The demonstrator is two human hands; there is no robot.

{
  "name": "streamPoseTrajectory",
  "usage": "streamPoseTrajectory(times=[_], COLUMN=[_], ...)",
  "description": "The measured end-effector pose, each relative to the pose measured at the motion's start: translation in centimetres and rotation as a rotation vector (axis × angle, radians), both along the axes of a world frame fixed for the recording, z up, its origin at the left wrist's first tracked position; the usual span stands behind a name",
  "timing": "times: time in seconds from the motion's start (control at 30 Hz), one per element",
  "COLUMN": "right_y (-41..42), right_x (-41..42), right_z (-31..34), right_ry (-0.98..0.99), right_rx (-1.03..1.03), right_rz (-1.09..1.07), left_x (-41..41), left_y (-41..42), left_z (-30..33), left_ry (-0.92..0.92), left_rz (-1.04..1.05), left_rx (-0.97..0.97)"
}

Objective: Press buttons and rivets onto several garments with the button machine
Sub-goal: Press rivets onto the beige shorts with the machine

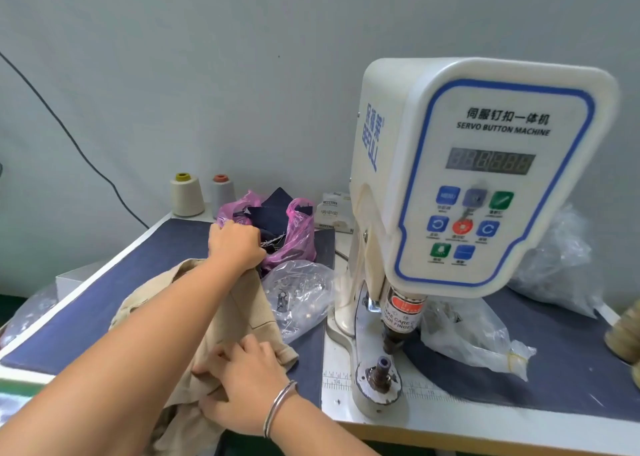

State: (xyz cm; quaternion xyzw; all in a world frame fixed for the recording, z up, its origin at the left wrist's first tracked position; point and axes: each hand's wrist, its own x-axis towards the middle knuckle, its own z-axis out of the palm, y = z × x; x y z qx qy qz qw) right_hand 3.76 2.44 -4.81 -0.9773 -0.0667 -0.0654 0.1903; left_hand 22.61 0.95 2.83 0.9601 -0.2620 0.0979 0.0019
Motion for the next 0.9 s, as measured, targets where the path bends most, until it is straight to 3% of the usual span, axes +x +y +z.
streamPoseTrajectory(times=[0.13,0.2,0.27,0.37,0.57,0.9], right_y=[0.0,0.1,0.2,0.3,0.1,0.1], right_x=[0.0,-0.1,-0.1,-0.1,0.0,0.1], right_z=[-0.3,-0.4,-0.4,-0.3,-0.3,-0.6], right_ry=[-0.020,-0.037,-0.042,-0.044,-0.024,-0.044], right_rx=[0.045,0.061,0.066,0.051,0.053,0.071], right_rz=[-0.014,-0.018,-0.023,-0.037,-0.041,-0.020], left_x=[1.5,2.3,2.6,2.0,1.2,2.6], left_y=[1.4,2.2,2.6,2.2,-0.2,1.0], left_z=[0.8,1.6,2.1,1.9,0.8,0.4], left_ry=[0.115,0.203,0.249,0.206,0.232,0.114], left_rz=[0.154,0.145,0.073,-0.076,-0.272,-0.216], left_rx=[-0.128,-0.194,-0.141,-0.007,-0.149,-0.081])
